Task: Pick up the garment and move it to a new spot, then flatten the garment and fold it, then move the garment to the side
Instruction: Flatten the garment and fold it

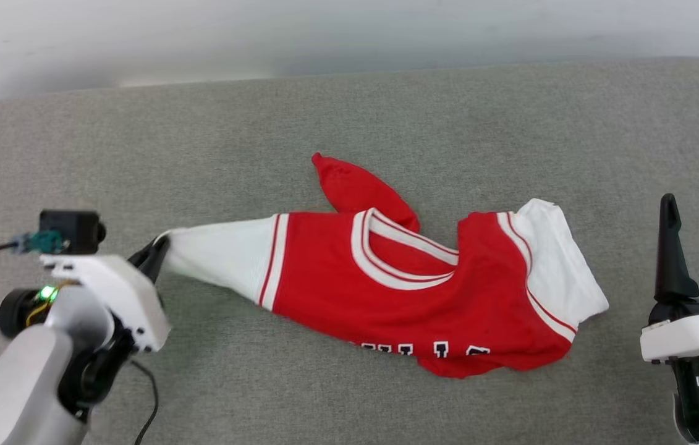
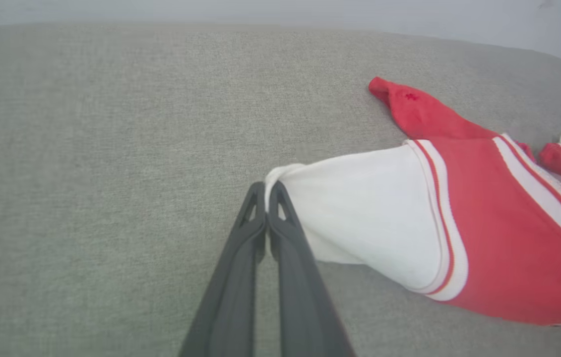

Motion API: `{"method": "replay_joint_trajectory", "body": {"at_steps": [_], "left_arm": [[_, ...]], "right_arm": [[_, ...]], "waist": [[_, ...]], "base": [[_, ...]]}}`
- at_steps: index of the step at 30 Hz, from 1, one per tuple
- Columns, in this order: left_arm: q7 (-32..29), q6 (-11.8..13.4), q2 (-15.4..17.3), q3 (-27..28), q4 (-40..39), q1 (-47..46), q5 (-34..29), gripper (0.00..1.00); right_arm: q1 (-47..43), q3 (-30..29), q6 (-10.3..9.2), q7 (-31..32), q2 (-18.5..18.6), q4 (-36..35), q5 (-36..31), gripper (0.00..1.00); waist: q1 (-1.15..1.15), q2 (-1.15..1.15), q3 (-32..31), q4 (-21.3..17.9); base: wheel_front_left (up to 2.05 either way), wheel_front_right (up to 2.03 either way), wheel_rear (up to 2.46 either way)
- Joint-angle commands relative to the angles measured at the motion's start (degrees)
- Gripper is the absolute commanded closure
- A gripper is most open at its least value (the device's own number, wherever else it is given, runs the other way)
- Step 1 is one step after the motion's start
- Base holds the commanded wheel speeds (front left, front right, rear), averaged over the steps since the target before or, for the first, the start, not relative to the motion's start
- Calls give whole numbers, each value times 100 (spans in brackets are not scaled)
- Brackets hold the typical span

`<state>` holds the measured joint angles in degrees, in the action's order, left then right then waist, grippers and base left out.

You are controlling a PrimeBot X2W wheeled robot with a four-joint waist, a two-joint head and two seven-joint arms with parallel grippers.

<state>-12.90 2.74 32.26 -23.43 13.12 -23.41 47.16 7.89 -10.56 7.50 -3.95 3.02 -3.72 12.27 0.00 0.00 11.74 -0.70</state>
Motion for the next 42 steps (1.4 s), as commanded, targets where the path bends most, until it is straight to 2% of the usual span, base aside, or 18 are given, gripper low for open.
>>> {"method": "replay_joint_trajectory", "body": {"at_steps": [1,6,13,17,18,19,20,25,30,33,37,42], "left_arm": [[39,56,40,50,-53,137,24,100],[193,397,249,271,-447,951,150,100],[466,760,144,411,-829,1896,303,100],[532,817,32,263,-1000,2170,258,100],[574,791,31,217,-1032,2179,193,76],[627,741,14,170,-1070,2149,146,7],[695,710,-20,142,-1091,2100,112,0],[1511,579,-58,229,-1207,1879,-308,0],[2539,282,11,244,-1405,1861,-847,0],[2738,250,-55,345,-1557,1961,-1070,0],[2804,228,-157,468,-1787,2079,-1342,0],[2818,143,-341,575,-1933,2028,-1445,0]], "right_arm": [[-81,2,-2,23,-11,7,4,0],[-132,-18,-2,129,-13,42,-12,0],[-154,-41,-2,230,-17,95,-57,0],[-212,-57,-2,254,-18,148,-60,0],[-219,-53,-2,260,-19,167,-60,0],[-221,-45,-2,266,-19,186,-56,0],[-225,-26,-2,272,-20,206,-50,0],[-250,16,-2,337,-18,228,-63,0],[-267,228,-2,866,272,66,-83,0],[-178,504,-2,1626,644,-62,-28,0],[160,834,-3,2951,1285,-151,150,0],[834,955,-3,4613,1790,156,426,0]], "waist": [[0,0,-11,22],[0,0,-5,79],[0,0,-36,82],[0,0,-113,109],[0,0,-136,120],[0,0,-162,131],[0,0,-195,140],[0,0,-390,197],[0,0,-488,291],[0,0,-468,375],[0,0,-334,528],[0,0,-45,825]], "base": [[0,0,0],[0,0,0],[0,0,0],[0,0,0],[0,0,0],[0,0,0],[0,0,0],[0,0,0],[0,0,0],[0,0,0],[0,0,0],[0,0,0]]}}
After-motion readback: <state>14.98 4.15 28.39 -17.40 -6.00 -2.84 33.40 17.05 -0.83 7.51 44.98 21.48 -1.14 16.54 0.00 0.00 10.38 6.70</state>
